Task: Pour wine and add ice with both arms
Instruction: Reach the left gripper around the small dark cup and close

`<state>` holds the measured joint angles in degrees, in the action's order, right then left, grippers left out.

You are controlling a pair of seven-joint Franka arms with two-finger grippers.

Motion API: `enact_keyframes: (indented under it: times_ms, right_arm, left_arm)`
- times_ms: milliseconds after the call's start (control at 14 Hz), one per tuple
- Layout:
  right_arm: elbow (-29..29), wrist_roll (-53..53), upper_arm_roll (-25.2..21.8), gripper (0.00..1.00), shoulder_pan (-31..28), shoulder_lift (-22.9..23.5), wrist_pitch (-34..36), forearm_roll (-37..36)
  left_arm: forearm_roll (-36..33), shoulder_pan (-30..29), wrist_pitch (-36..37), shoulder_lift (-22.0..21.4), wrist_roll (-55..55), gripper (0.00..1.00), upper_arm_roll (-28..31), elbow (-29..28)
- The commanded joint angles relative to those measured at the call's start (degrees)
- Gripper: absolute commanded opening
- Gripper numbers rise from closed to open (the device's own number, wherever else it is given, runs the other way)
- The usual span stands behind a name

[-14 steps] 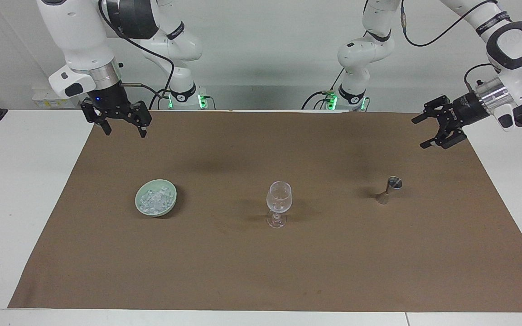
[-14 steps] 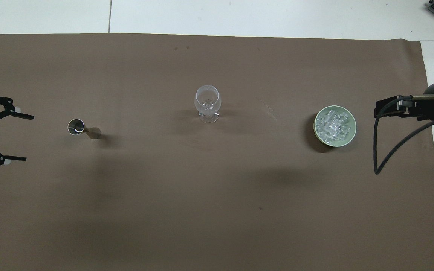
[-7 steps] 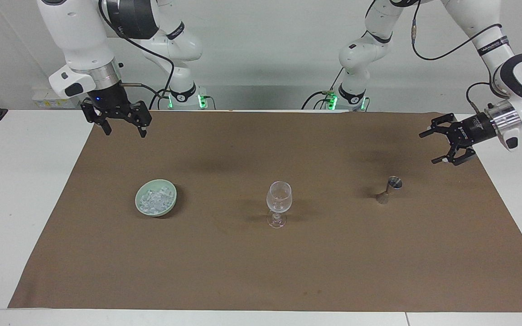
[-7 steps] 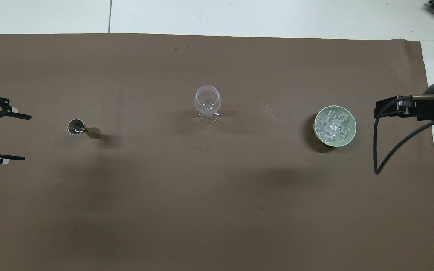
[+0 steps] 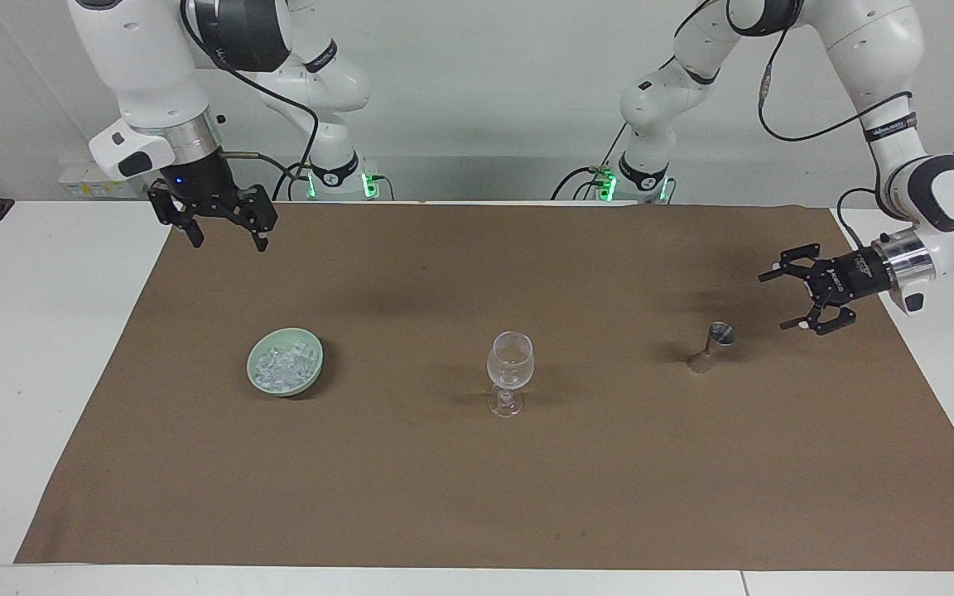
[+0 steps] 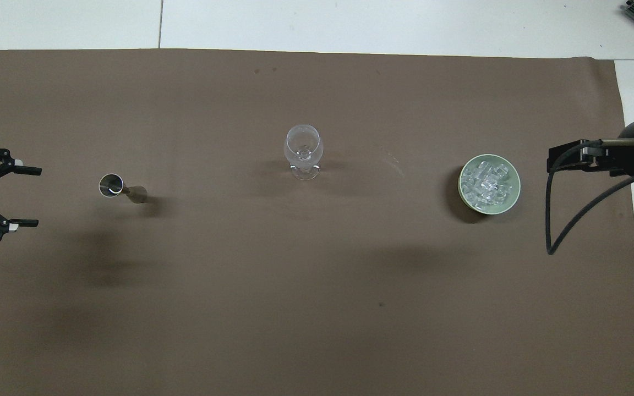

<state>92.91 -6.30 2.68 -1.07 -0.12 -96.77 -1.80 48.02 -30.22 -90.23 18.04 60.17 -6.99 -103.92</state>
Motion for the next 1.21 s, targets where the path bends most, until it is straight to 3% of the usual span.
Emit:
enact_keyframes:
  times_ms: [0,356,642,1141]
  right_arm:
    - [-0.2,1.2,0.0,1.00,-0.3,0.1,0.1,0.9]
    - [-0.2,1.2,0.0,1.00,-0.3,0.1,0.1,0.9]
    - [-0.2,1.2,0.0,1.00,-0.3,0.1,0.1,0.9]
    - [-0.2,1.2,0.0,1.00,-0.3,0.1,0.1,0.9]
  left_arm:
    - [2.2,-2.1,-0.2,3.7,-6.9,1.00,-0.7,-0.1]
    - [4.8,-1.4,-1.8,8.0,-15.8,1.00,-0.7,-0.1]
    - [7.8,0.3,-5.8,8.2,-19.5,1.00,-0.8,-3.5]
    - [11.6,1.7,-8.9,10.9,-22.5,1.00,-1.0,-4.4]
